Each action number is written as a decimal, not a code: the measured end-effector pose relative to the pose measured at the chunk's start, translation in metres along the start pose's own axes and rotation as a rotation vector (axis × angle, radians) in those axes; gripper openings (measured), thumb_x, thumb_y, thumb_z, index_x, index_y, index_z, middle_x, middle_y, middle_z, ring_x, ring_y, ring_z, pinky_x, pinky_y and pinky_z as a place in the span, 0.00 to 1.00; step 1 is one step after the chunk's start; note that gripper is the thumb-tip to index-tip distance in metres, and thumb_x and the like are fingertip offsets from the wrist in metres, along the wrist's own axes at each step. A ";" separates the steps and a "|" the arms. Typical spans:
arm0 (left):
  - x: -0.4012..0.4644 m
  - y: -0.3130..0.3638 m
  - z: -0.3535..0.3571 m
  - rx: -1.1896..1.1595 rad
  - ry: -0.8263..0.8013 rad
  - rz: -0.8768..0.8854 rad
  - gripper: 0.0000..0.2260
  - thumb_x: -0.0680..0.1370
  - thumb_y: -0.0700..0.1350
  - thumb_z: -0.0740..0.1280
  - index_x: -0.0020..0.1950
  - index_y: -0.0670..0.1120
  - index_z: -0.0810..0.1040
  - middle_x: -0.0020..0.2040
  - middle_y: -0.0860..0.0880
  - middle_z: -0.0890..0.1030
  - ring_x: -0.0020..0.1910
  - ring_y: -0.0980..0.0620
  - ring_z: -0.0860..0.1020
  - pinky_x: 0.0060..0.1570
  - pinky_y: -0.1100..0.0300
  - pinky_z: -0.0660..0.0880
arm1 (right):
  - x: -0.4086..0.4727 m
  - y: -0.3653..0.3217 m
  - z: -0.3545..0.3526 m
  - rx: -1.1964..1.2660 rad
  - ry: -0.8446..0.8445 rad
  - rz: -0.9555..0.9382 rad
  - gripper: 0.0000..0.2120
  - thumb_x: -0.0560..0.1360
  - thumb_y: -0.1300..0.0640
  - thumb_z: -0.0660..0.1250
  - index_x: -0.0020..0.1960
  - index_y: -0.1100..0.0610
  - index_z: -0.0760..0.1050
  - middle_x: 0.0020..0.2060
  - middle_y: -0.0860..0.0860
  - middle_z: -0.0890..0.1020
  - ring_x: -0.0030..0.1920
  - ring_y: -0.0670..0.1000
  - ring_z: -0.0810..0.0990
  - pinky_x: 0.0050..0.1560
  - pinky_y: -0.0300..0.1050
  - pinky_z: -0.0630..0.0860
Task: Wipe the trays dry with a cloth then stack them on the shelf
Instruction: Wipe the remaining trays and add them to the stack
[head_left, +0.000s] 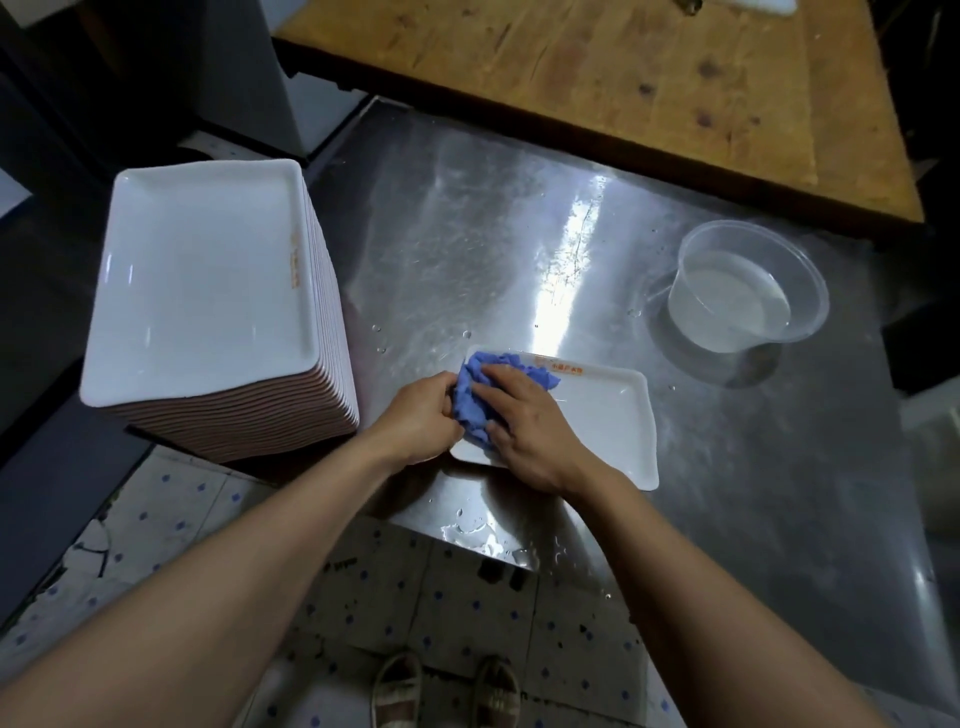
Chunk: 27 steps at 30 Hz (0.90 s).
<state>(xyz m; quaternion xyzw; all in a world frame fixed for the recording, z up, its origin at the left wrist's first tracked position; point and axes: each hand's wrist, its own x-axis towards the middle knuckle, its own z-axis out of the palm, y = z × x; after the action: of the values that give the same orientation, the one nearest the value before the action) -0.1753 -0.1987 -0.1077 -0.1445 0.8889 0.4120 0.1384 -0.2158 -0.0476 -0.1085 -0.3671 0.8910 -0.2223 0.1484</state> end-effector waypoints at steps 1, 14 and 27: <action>-0.001 0.000 0.000 -0.027 -0.006 0.000 0.13 0.70 0.34 0.66 0.51 0.48 0.75 0.33 0.57 0.73 0.34 0.55 0.74 0.29 0.73 0.66 | -0.002 -0.001 0.000 -0.007 -0.011 0.001 0.23 0.78 0.60 0.61 0.72 0.59 0.66 0.73 0.53 0.63 0.73 0.53 0.59 0.73 0.45 0.53; 0.000 0.001 0.006 -0.142 0.031 -0.078 0.18 0.71 0.33 0.63 0.58 0.46 0.79 0.44 0.45 0.82 0.41 0.51 0.76 0.42 0.62 0.70 | -0.034 -0.006 0.008 -0.031 -0.029 -0.079 0.18 0.72 0.60 0.68 0.62 0.58 0.75 0.70 0.55 0.66 0.68 0.56 0.66 0.68 0.47 0.63; 0.005 0.002 0.020 0.010 0.242 -0.118 0.09 0.70 0.37 0.68 0.49 0.46 0.77 0.38 0.51 0.77 0.41 0.50 0.75 0.34 0.67 0.61 | -0.061 0.003 0.007 0.032 0.071 0.022 0.12 0.72 0.66 0.63 0.55 0.61 0.78 0.62 0.54 0.72 0.61 0.55 0.71 0.51 0.53 0.75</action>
<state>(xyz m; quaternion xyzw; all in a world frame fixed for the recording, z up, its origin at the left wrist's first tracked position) -0.1783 -0.1826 -0.1205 -0.2446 0.8912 0.3781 0.0550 -0.1729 -0.0041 -0.1100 -0.3466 0.8961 -0.2476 0.1250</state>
